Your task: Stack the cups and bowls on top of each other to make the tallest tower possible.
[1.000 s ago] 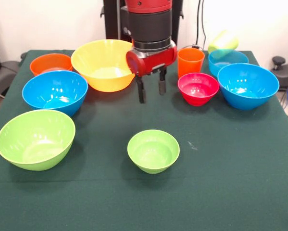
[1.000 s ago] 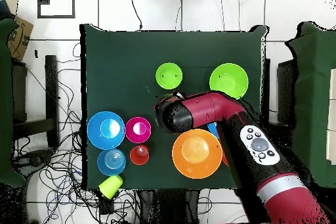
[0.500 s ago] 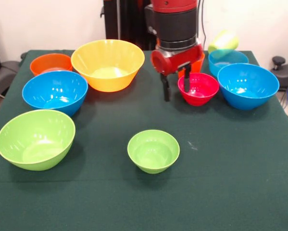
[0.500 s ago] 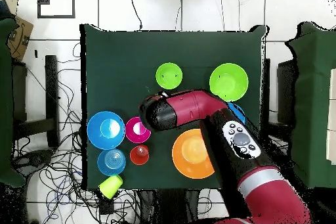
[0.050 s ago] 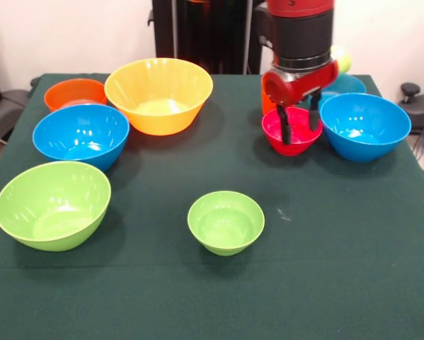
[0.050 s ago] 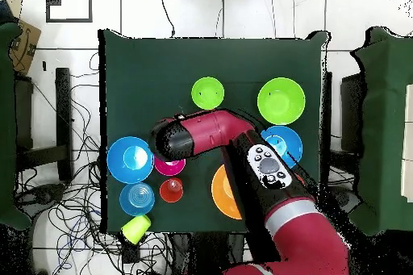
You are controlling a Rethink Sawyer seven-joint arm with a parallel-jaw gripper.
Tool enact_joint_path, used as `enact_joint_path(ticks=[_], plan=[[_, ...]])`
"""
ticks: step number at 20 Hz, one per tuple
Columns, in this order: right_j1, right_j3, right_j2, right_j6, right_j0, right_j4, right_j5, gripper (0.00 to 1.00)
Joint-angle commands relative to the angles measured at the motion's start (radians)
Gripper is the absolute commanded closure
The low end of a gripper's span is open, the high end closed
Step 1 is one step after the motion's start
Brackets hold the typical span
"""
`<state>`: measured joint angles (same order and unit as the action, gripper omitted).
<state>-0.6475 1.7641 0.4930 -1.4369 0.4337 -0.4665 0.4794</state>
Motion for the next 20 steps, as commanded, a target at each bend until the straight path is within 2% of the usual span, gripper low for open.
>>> enact_joint_path(ticks=[1,13,20], plan=[[0.001,-0.009,-0.066,-0.163,-0.032,0.035,0.044,0.0],[0.005,-0.006,-0.079,-0.174,-0.068,0.072,0.07,0.0],[0.034,0.024,-0.052,-0.172,-0.068,0.125,0.077,0.0]])
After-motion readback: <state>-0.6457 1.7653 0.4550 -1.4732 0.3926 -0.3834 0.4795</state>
